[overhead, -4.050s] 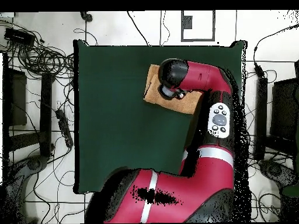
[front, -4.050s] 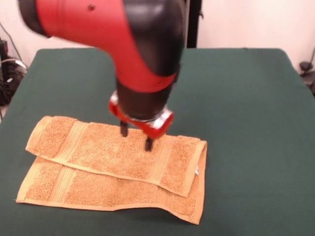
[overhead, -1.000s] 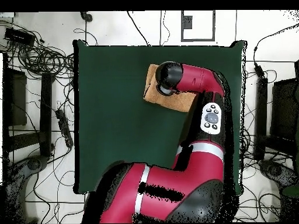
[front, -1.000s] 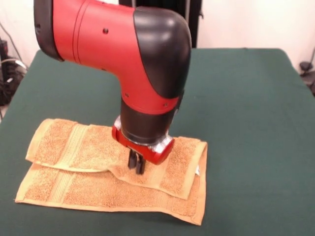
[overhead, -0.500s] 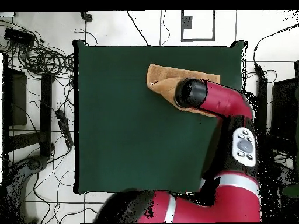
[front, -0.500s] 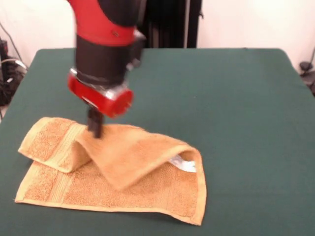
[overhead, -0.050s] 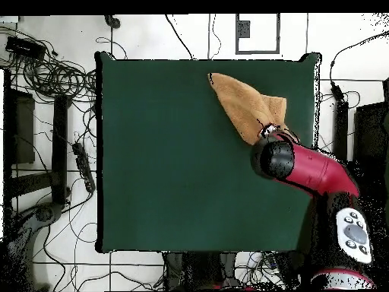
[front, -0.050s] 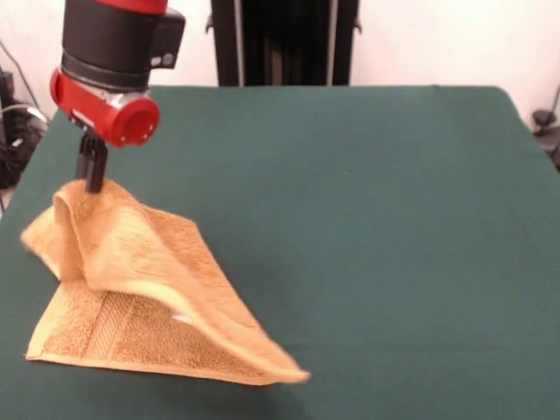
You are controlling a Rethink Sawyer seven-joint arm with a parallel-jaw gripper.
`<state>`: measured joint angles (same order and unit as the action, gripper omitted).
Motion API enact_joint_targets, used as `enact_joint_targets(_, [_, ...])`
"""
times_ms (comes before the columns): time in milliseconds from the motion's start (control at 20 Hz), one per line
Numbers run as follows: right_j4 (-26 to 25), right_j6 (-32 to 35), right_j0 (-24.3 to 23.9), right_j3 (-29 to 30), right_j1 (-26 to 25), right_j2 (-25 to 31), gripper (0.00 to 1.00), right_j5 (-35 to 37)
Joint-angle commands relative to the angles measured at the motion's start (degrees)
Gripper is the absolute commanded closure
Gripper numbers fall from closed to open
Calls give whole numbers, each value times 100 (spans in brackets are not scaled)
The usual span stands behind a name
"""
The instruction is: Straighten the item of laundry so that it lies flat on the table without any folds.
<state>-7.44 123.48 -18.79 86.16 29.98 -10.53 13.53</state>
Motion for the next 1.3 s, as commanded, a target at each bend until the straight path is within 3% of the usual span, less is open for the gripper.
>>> enact_joint_targets(50, [-461,705,268,1625,6,419,100,-886])
enact_joint_targets(250, [-415,1039,571,1667,-306,79,100,-1434])
enact_joint_targets(650, [233,1451,1164,1743,-1104,-422,100,-2579])
enact_joint_targets(1300, [1084,1398,1500,2060,-1154,-441,100,-2417])
